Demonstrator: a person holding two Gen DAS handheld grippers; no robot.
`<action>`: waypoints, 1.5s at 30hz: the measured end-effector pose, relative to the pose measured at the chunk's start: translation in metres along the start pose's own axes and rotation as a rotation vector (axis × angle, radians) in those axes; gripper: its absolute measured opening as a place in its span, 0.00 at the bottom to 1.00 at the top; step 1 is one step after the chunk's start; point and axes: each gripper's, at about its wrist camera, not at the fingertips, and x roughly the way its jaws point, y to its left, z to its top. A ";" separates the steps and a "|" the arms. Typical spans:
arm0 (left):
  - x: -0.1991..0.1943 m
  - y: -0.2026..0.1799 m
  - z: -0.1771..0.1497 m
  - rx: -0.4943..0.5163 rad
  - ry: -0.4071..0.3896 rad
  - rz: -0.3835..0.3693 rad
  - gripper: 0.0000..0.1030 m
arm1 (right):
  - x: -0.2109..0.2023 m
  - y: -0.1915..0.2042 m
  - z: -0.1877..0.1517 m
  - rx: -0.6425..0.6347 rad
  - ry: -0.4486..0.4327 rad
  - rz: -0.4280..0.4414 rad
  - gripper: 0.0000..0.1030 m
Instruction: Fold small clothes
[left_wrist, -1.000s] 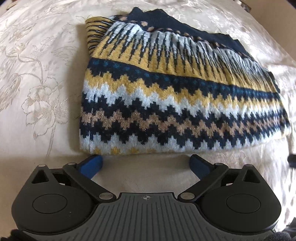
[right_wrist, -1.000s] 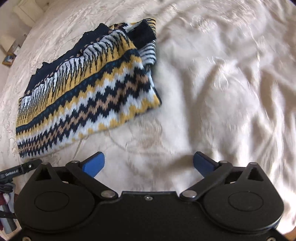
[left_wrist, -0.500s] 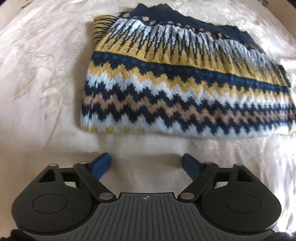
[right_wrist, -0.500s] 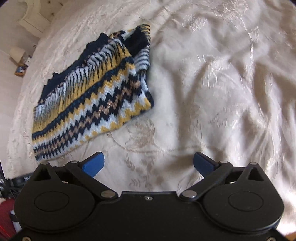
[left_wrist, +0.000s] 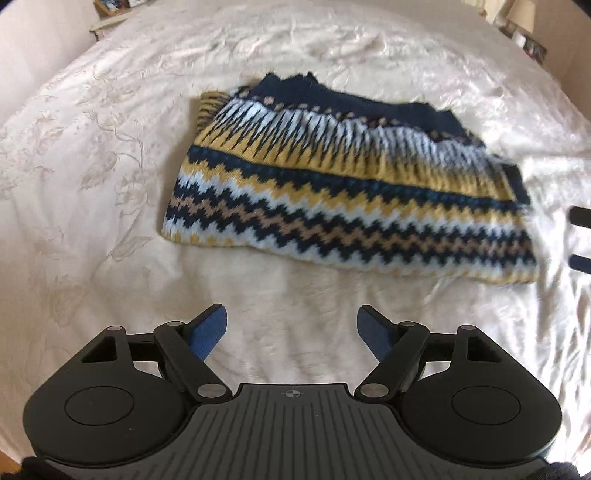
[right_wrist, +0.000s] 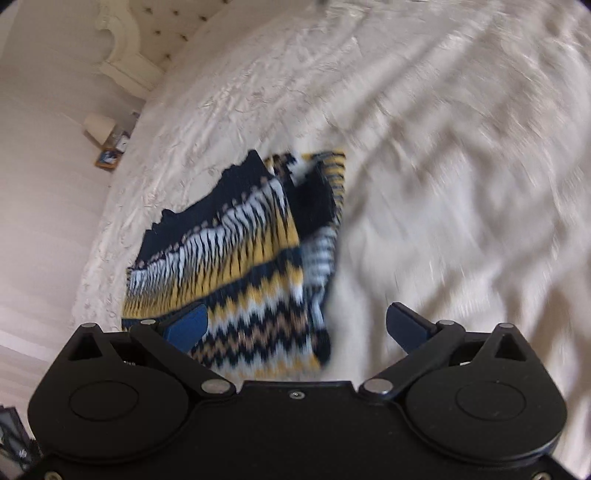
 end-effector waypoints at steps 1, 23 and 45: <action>-0.002 -0.003 0.000 -0.010 -0.006 0.000 0.75 | 0.005 0.000 0.006 -0.011 0.009 0.008 1.00; -0.008 -0.043 0.002 -0.008 0.080 0.059 0.75 | 0.125 0.002 0.057 -0.066 0.201 0.104 1.00; 0.036 -0.083 0.112 0.112 -0.020 0.110 0.74 | 0.132 -0.002 0.070 -0.085 0.278 0.137 1.00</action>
